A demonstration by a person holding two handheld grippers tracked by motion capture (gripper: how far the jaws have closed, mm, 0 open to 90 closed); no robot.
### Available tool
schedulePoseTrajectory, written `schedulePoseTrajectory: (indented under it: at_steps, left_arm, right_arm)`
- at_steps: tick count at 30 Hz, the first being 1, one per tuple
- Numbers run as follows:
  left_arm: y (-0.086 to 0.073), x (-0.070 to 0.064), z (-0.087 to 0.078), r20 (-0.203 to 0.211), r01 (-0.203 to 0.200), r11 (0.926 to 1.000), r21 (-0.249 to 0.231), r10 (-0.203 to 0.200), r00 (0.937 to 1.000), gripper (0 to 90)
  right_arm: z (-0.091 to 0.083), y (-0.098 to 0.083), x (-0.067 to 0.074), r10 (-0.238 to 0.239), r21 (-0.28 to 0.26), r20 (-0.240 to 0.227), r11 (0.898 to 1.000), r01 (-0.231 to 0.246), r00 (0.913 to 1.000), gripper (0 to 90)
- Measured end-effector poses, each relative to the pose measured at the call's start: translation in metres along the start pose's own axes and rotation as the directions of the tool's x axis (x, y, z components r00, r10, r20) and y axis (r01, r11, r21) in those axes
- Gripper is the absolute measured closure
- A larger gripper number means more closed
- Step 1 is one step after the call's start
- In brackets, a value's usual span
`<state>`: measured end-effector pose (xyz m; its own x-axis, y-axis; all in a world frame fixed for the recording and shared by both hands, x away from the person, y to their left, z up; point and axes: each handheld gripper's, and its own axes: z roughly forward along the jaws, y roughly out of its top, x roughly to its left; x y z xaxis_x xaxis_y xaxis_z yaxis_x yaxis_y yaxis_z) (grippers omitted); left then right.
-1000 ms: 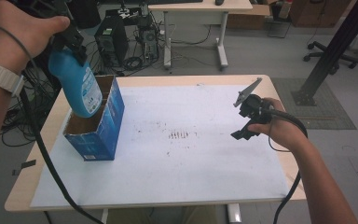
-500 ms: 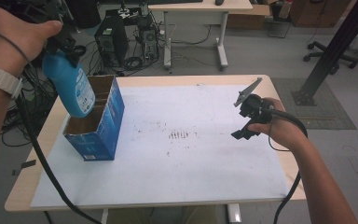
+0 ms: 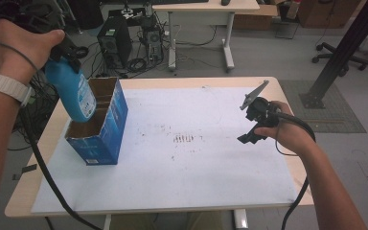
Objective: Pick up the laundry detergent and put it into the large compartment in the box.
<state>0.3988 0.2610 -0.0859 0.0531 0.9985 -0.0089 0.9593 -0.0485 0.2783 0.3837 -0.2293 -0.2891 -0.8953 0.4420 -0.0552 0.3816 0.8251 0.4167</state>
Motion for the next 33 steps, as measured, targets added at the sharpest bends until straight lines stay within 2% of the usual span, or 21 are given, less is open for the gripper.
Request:
schedulePoseTrajectory:
  at_steps: [5, 10, 20, 21, 28, 33]
  left_arm:
    - [0.000, 0.002, 0.011, -0.008, 0.001, 1.0000, -0.001, -0.001, 1.0000, 37.5]
    - [0.000, 0.004, 0.020, 0.002, 0.009, 1.0000, 0.003, -0.009, 1.0000, 37.6]
    - [-0.002, 0.004, 0.044, -0.021, 0.003, 0.9999, 0.010, -0.003, 0.9998, 37.5]
    - [-0.002, 0.004, 0.050, -0.018, 0.007, 0.9999, 0.008, -0.006, 0.9998, 37.5]
    - [-0.004, 0.007, 0.065, -0.010, 0.014, 0.9998, 0.011, -0.014, 0.9999, 37.5]
    - [-0.005, 0.006, 0.076, -0.022, 0.001, 0.9998, 0.018, -0.001, 0.9998, 37.5]
  right_arm:
    - [0.001, -0.001, 0.000, 0.001, 0.003, -0.002, 1.000, -0.001, 1.0000, 10.7]
    - [0.002, -0.001, -0.001, 0.006, 0.004, 0.000, 1.000, -0.006, 1.0000, 10.7]
    - [0.004, -0.002, -0.002, 0.008, 0.008, -0.003, 1.000, -0.008, 1.0000, 10.7]
    - [0.004, -0.002, -0.002, 0.009, 0.008, -0.004, 1.000, -0.008, 1.0000, 10.7]
    - [0.005, -0.004, -0.002, 0.013, 0.008, -0.003, 1.000, -0.013, 0.9999, 10.7]
    - [0.006, -0.004, -0.002, 0.011, 0.010, -0.003, 1.000, -0.011, 0.9999, 10.7]
